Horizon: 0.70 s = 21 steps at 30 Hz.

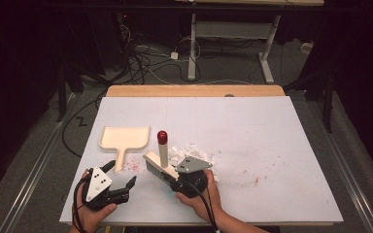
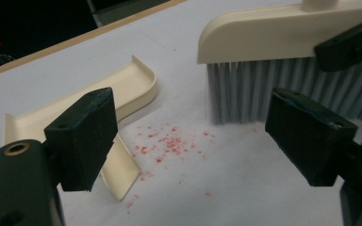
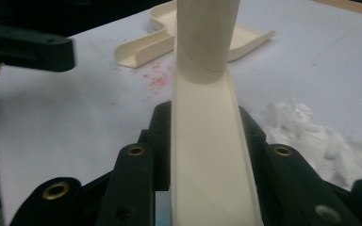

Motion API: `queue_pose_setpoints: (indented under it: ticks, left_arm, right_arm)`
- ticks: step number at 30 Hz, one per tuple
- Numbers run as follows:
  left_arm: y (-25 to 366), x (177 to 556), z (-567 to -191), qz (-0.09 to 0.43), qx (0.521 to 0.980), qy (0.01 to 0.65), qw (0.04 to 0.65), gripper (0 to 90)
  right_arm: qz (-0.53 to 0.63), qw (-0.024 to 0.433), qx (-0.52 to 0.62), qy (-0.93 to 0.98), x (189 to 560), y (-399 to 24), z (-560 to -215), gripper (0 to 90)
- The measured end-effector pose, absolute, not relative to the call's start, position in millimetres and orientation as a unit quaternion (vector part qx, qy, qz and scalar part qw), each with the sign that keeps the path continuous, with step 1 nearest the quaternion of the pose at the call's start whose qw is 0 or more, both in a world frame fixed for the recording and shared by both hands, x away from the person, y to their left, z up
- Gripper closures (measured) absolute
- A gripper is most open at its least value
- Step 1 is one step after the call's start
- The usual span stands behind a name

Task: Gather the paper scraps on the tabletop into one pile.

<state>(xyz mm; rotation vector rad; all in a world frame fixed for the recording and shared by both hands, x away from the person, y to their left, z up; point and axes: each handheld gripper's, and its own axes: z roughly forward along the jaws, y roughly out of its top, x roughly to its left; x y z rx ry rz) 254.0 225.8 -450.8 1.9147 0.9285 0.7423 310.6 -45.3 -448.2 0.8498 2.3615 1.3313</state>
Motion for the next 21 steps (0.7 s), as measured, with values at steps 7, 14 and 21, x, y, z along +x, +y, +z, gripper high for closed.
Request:
queue_pose_setpoints:
  ticks: [7, 14, 21]
  left_arm:
    - [217, 254, -453, 0.291, 0.781, 0.358, 0.421, 16.6]
    - [207, 254, -456, 0.287, 0.797, 0.342, 0.406, 16.6]
    - [200, 254, -459, 0.295, 0.811, 0.323, 0.389, 16.6]
  right_arm:
    - [0.439, 0.178, 0.342, 0.812, 327, -75, -443, 67.8]
    - [0.457, 0.166, 0.337, 0.806, 324, -102, -428, 67.8]
    - [0.466, 0.180, 0.284, 0.818, 302, -157, -395, 67.8]
